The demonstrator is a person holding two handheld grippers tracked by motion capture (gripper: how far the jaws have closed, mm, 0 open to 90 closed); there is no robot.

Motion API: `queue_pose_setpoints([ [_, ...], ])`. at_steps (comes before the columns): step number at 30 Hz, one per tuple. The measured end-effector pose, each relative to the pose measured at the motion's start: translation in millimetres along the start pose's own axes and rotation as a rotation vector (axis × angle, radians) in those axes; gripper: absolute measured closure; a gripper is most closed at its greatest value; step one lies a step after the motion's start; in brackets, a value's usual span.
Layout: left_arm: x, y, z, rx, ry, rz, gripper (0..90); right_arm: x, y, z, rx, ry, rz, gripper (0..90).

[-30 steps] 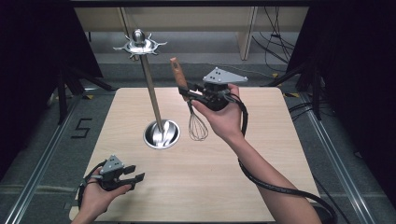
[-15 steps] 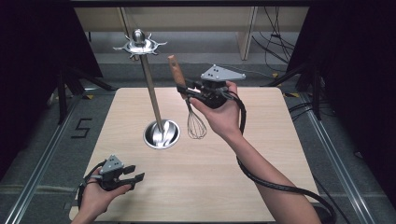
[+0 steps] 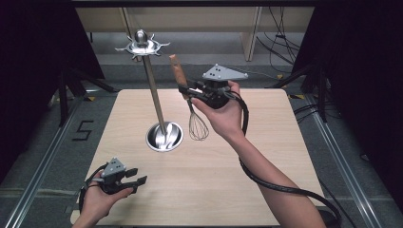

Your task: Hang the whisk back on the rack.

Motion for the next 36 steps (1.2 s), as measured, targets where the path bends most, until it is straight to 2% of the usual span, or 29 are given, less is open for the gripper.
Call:
queue_pose_setpoints([
  [3,-0.6,0.6,-0.8,0.01,-0.004,-0.011,47.5,-2.0,1.1,-1.2,0.018,-0.005,-0.007,71.3],
  [4,-0.6,0.7,-0.7,0.009,-0.003,-0.011,47.5,-2.4,1.2,0.6,-0.001,0.001,-0.004,71.3],
  [7,-0.5,0.5,-0.7,0.01,-0.003,-0.01,47.5,-3.3,2.5,-1.1,0.018,-0.002,-0.011,71.3],
  [8,-1.0,0.0,-1.6,0.028,-0.005,-0.009,47.5,-3.1,2.6,-1.0,0.016,-0.004,-0.008,71.3],
  [10,-1.1,0.1,-1.6,0.027,-0.005,-0.01,47.5,-3.5,3.1,-0.2,-0.001,-0.003,-0.009,71.3],
  [14,-1.1,0.1,-1.5,0.027,-0.005,-0.01,47.5,-4.2,4.3,-0.8,0.016,-0.001,-0.01,71.3],
  [16,-1.0,0.0,-1.6,0.027,-0.005,-0.009,47.5,-5.0,4.6,0.3,0.006,0.002,-0.01,71.3],
  [17,-1.1,0.1,-1.6,0.027,-0.005,-0.01,47.5,-5.1,5.0,-1.0,0.019,-0.006,-0.01,71.3],
  [18,-1.1,0.1,-1.5,0.027,-0.005,-0.01,47.5,-5.1,5.0,-0.4,0.008,-0.003,-0.007,71.3],
  [22,-1.2,0.1,-1.6,0.028,-0.006,-0.012,47.5,-7.0,5.5,-1.0,0.016,-0.002,-0.01,71.3],
  [31,-0.8,-0.1,-1.5,0.027,-0.006,-0.009,47.5,-8.3,7.4,2.0,-0.011,0.008,-0.006,71.3],
  [34,-0.9,-0.1,-1.6,0.027,-0.006,-0.009,47.5,-9.4,9.4,1.5,0.008,0.011,-0.022,71.3],
  [36,-1.0,-0.1,-1.8,0.028,-0.006,-0.008,47.5,-8.9,10.0,2.5,0.003,0.014,-0.015,71.3],
])
Point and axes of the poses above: each handheld gripper's, and its own axes: x roughly backward along the jaws, y roughly out of its top, z roughly to its left, the point moved 8 cm from there along -x, roughly forward along the jaws, and after that the axes turned 9 degrees about x, right-handed, at the moved point
